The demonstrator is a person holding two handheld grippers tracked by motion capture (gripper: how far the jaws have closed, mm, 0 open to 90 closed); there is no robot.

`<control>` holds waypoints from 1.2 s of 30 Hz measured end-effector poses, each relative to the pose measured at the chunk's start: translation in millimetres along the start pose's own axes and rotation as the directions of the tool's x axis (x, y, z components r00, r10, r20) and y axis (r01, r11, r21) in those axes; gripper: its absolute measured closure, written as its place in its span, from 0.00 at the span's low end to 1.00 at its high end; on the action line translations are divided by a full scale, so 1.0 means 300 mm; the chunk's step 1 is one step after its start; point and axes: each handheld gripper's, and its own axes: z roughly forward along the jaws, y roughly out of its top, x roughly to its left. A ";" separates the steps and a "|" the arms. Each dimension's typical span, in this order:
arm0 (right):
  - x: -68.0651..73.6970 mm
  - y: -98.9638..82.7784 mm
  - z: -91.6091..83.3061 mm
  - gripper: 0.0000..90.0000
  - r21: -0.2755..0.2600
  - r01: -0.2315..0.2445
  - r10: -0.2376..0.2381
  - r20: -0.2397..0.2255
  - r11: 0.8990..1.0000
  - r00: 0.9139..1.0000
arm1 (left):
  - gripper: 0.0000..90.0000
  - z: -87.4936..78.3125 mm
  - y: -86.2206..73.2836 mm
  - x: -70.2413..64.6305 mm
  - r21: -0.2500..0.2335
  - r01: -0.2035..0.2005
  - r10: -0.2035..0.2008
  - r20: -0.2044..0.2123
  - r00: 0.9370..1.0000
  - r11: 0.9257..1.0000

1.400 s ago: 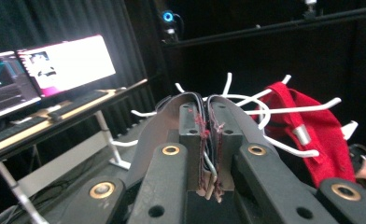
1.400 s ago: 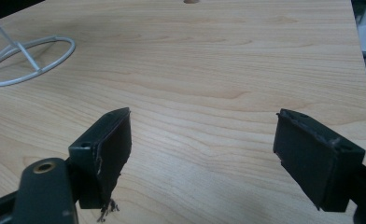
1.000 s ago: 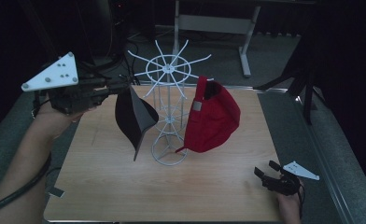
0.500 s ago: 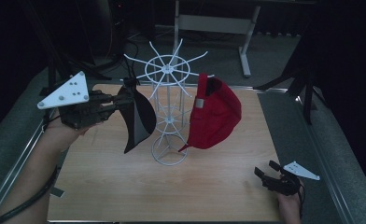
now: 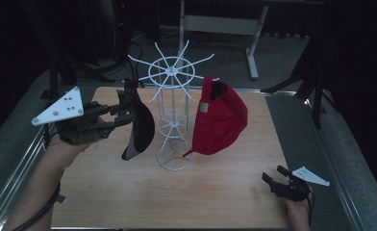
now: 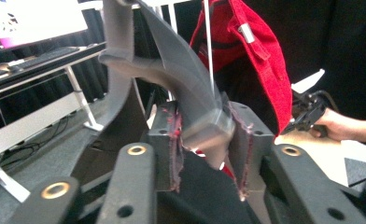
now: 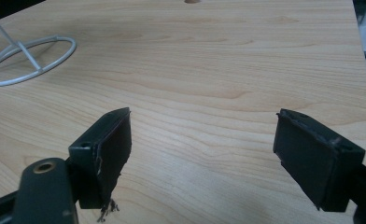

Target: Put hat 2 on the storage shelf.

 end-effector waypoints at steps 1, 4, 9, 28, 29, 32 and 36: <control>0.001 0.000 0.000 0.21 0.001 0.000 0.000 0.002 1.000 1.000 | 0.70 -0.004 -0.004 -0.003 0.000 0.003 -0.003 -0.004 1.000 1.000; 0.000 0.000 -0.002 0.21 0.000 -0.002 0.002 0.003 1.000 1.000 | 0.64 -0.021 -0.010 -0.012 0.015 0.006 -0.005 -0.027 1.000 1.000; 0.001 0.000 0.000 0.21 0.002 0.002 -0.002 0.001 1.000 1.000 | 0.64 -0.041 -0.034 -0.023 0.037 0.007 -0.005 -0.046 0.999 0.999; 0.005 -0.001 0.001 0.21 0.004 0.009 -0.009 0.008 1.000 1.000 | 0.64 -0.085 -0.207 -0.040 0.045 0.067 -0.064 -0.066 0.996 0.997; 0.005 -0.001 0.000 0.21 0.001 0.010 -0.010 0.010 1.000 1.000 | 0.64 -0.085 -0.218 -0.040 0.051 0.072 -0.069 -0.066 0.995 0.996; 0.005 -0.001 0.000 0.21 0.000 0.009 -0.009 0.010 1.000 1.000 | 0.64 -0.085 -0.255 -0.046 0.064 0.085 -0.080 -0.069 0.994 0.994; 0.005 -0.001 0.000 0.21 -0.001 0.012 -0.012 0.011 1.000 1.000 | 0.64 -0.078 -0.320 -0.049 0.075 0.118 -0.113 -0.076 0.991 0.990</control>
